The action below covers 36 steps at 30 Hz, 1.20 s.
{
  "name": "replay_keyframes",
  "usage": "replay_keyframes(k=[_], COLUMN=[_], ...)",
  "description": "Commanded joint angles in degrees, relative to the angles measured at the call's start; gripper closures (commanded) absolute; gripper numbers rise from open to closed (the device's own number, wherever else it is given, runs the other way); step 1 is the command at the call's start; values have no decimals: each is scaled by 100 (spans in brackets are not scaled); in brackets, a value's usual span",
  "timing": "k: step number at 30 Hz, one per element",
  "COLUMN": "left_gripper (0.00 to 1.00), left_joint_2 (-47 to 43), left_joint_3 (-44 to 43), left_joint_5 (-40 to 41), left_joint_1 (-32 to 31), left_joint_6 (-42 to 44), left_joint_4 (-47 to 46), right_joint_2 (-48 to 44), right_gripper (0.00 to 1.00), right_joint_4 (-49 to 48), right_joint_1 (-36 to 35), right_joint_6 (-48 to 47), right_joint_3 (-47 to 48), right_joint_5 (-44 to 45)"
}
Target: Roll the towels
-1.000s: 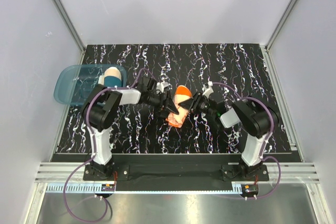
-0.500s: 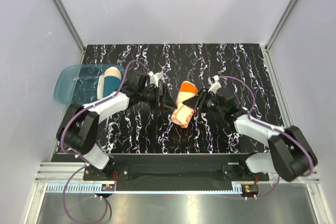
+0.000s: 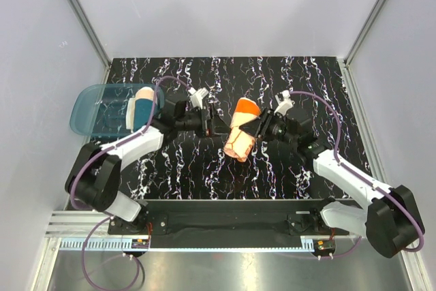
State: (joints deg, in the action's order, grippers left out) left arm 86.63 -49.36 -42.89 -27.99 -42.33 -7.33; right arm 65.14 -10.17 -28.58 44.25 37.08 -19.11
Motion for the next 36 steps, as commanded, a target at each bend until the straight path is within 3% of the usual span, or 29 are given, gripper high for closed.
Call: replay_keyframes(k=[1,10,24,30,36], left_gripper=[1,1,1,1,1], left_joint_2=[-542,-762,-322,-296,-182], left_joint_3=[-161,-100,155,331,489], left_joint_5=[71,62,167,36,-325], left_joint_1=[-58,-58,-392,-392,-400], left_joint_6=[-83,-144,-56,-240,-496], left_joint_4=[-541,-682,-813,-1199,-1693], right_joint_2=[-151,-160,-598,-916,-1074], right_gripper=[85,86,86,86,85], right_joint_4=[200,437,-142,-617,-1951], right_joint_1=[-157,-324,-394,-394,-394], right_joint_6=[-162,-312,320,680,1269], right_joint_3=[212,440,748,660,282], right_joint_5=[136,347,57,-83,-259])
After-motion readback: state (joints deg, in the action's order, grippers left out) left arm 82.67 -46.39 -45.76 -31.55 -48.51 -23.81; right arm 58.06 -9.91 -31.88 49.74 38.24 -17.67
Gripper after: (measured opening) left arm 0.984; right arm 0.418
